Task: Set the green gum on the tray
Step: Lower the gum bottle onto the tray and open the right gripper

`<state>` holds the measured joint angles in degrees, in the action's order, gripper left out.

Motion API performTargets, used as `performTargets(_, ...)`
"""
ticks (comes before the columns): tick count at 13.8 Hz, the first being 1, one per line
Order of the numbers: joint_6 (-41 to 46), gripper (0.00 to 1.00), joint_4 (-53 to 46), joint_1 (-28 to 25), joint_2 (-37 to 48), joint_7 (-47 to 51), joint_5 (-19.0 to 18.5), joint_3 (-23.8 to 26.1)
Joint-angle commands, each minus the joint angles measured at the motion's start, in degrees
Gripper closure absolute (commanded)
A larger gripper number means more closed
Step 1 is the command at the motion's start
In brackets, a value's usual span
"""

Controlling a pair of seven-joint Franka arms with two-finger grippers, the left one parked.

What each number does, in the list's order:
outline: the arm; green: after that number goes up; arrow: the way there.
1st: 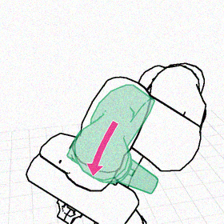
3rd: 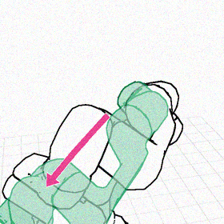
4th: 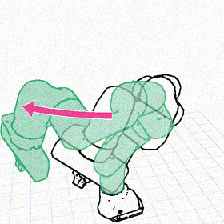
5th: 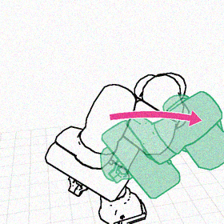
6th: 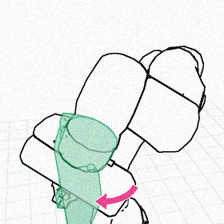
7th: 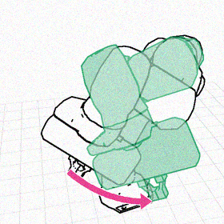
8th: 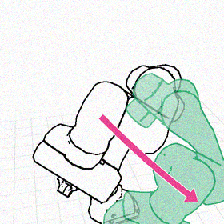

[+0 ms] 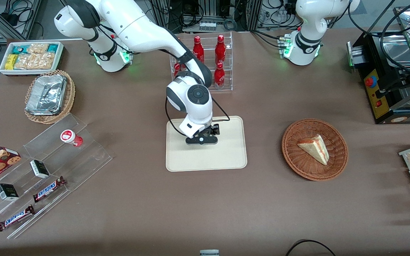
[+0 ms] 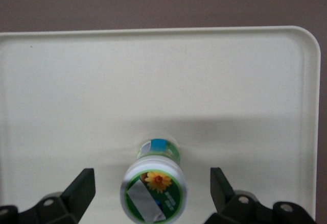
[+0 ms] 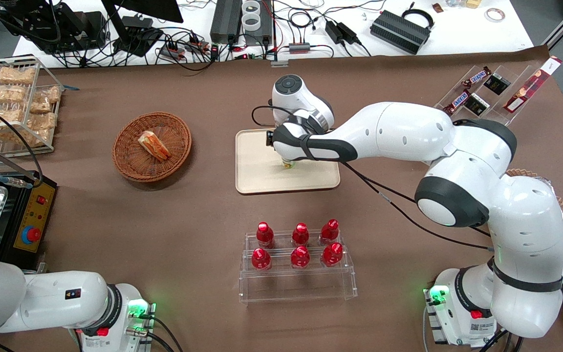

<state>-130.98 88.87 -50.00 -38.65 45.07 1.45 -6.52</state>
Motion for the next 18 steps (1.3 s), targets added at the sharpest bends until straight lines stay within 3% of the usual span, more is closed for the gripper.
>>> performTargets(1, 0.98, 0.00, -0.36, 2.17, 3.47, -1.90, -0.22, -0.25)
performTargets(5, 10.10, 0.00, 1.92, 6.74, 12.17, -8.03, -0.22, -0.43)
performTargets(13, 26.29, 0.00, 10.70, 22.56, 34.23, -24.38, 0.48, -0.43)
performTargets(18, 34.11, 0.00, 10.98, 31.88, 39.43, -31.44, 0.57, -0.52)
